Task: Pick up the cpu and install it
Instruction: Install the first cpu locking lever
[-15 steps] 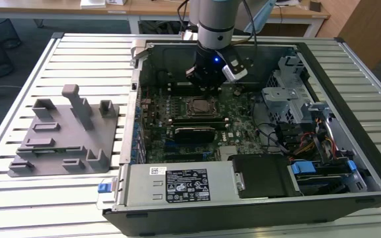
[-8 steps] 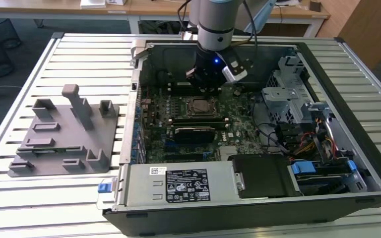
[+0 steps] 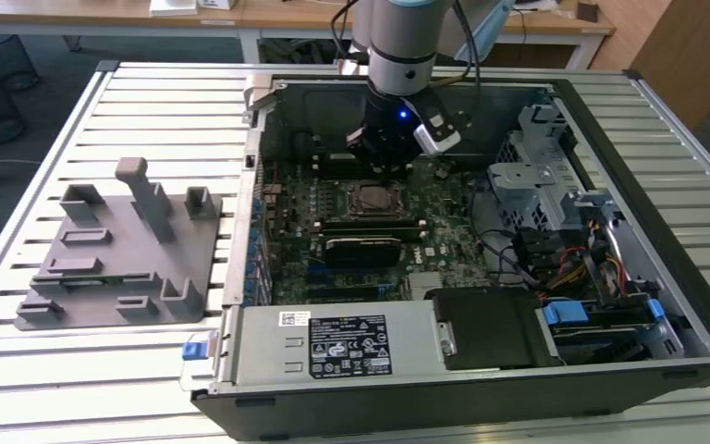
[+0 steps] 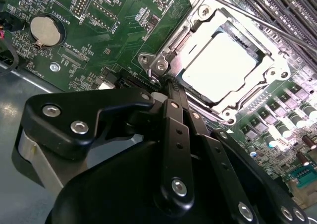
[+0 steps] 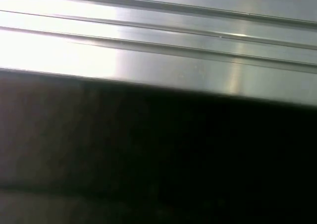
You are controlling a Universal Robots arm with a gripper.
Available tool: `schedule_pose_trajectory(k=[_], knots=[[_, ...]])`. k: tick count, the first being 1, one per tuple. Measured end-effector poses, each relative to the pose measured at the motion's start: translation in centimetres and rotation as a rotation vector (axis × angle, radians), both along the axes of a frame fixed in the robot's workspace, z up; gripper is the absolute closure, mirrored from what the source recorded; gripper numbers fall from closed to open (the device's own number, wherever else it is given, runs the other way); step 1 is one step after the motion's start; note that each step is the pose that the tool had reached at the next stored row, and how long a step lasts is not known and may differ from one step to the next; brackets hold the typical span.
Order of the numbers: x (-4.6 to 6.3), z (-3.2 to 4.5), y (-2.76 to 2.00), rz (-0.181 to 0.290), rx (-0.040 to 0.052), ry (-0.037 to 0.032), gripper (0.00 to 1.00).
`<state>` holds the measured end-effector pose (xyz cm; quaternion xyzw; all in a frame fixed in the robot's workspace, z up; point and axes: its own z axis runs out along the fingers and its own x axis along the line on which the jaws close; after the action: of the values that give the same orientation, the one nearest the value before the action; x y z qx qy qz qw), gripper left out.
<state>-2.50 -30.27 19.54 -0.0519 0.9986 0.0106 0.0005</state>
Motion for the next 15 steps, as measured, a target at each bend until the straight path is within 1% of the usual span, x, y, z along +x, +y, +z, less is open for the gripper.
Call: schedule_pose_trajectory(k=[2, 8, 10, 12, 15], knots=[[0.01, -0.01, 0.01, 0.0, 0.0049, 0.0005, 0.89], [0.02, -0.04, 0.04, 0.0, 0.0343, 0.001, 0.89], [0.01, -0.03, 0.03, 0.0, 0.0411, 0.0011, 0.89], [0.02, 0.06, 0.04, 0.0, 0.0431, 0.0006, 0.89], [0.01, 0.56, 0.03, 0.0, 0.0419, 0.0012, 0.89]])
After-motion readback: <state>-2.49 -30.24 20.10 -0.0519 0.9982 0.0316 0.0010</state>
